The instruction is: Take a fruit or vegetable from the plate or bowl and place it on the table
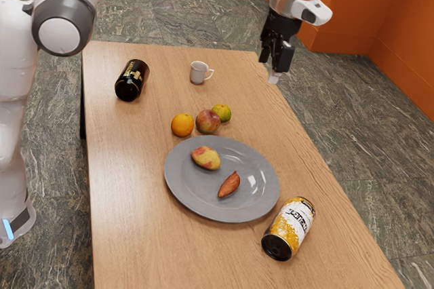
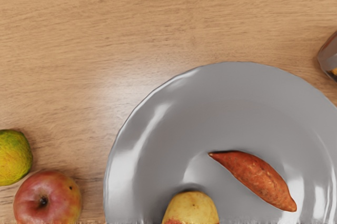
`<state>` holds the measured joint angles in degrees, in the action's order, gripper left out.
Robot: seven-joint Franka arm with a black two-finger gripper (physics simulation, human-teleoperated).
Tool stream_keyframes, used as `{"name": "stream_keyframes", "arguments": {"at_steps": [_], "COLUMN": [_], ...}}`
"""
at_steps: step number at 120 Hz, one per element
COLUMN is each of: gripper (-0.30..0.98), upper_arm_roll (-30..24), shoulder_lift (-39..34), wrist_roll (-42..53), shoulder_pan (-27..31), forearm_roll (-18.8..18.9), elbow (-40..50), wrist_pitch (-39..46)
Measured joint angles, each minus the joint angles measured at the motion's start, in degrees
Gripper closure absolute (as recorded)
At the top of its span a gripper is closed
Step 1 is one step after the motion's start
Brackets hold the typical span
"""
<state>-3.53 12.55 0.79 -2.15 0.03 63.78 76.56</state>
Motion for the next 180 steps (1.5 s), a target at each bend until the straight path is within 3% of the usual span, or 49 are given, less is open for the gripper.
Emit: {"name": "stream_keyframes", "arguments": {"at_steps": [12, 44, 68, 113, 180], "gripper": [0.00, 0.00, 0.00, 0.00, 0.00], "upper_arm_roll": [0.01, -3.06, -3.75, -3.71, -3.74], "shoulder_lift": [-1.12, -19.90, -23.39, -25.97, -29.50], "wrist_roll": [0.05, 0.20, 4.43, 12.64, 18.29], "shoulder_pan": [-0.63, -0.67, -0.91, -0.84, -0.84], "forearm_roll": [-0.41, -1.24, -1.15, 1.05, 0.95], "elbow": [3.52, 36.78, 47.78, 58.44, 65.25], "wrist_pitch": [0.39, 12.15, 21.94, 33.82, 36.99]}}
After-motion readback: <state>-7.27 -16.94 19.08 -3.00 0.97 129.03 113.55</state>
